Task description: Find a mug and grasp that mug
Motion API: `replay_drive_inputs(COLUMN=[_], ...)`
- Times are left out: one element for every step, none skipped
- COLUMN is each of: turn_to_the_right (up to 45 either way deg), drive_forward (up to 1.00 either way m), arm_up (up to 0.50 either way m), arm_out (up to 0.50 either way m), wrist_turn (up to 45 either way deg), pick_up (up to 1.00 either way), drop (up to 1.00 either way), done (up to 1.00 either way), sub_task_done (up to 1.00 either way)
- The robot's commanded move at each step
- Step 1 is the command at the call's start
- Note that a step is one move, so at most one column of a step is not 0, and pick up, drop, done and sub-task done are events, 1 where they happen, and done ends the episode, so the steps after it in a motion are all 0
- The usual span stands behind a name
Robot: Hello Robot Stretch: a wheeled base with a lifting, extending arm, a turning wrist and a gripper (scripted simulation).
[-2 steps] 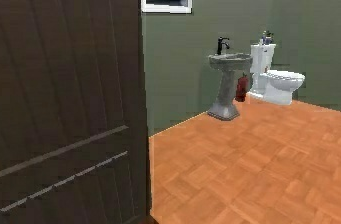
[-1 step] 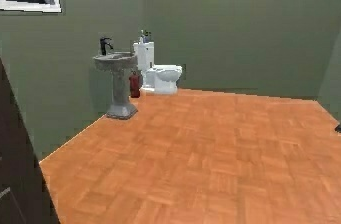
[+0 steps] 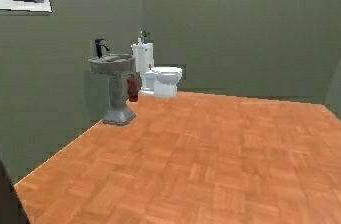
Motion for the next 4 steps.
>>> replay_drive_inputs(turn_to_the_right=[36.0, 0.0, 36.0, 0.0], drive_forward=[0.0, 0.8, 0.0, 0.15], arm_up=[0.0, 0.0, 0.0, 0.0], arm_out=[0.0, 0.0, 0.0, 0.0], wrist_turn=[0.0, 0.0, 0.0, 0.0], pick_up=[0.0, 0.0, 0.0, 0.0], drop=[0.0, 0.0, 0.0, 0.0], done=[0.0, 0.0, 0.0, 0.0], sub_task_done=[0.0, 0.0, 0.0, 0.0])
